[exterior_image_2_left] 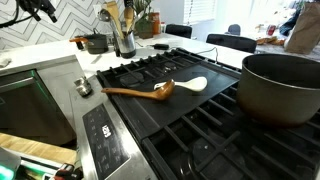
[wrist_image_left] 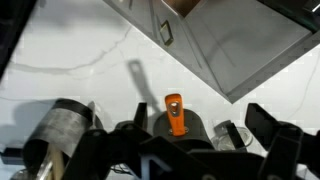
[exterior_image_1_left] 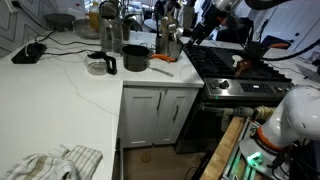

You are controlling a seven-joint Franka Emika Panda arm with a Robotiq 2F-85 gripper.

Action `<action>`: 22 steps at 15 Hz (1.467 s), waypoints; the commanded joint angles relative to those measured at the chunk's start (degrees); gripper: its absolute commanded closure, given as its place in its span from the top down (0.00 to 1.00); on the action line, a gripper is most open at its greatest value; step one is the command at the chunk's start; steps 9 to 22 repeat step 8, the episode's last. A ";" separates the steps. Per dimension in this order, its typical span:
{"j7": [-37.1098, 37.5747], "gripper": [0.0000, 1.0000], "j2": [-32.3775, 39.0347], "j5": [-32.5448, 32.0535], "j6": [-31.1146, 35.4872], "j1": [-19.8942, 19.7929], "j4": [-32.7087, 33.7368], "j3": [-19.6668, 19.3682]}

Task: Remove the pot on the front left plate of the stove and move it on the counter top to the left of the utensil holding bucket

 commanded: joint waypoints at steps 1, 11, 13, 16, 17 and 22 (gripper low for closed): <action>1.99 1.00 -10.83 -3.02 -9.90 -5.16 -4.54 0.57; -8.64 1.00 -14.71 -5.34 -14.08 -5.29 -3.46 -1.95; -8.64 1.00 -14.71 -5.34 -14.08 -5.29 -3.46 -1.95; -8.64 1.00 -14.71 -5.34 -14.08 -5.29 -3.46 -1.95; -8.64 1.00 -14.71 -5.34 -14.08 -5.29 -3.46 -1.95; -8.64 1.00 -14.71 -5.34 -14.08 -5.29 -3.46 -1.95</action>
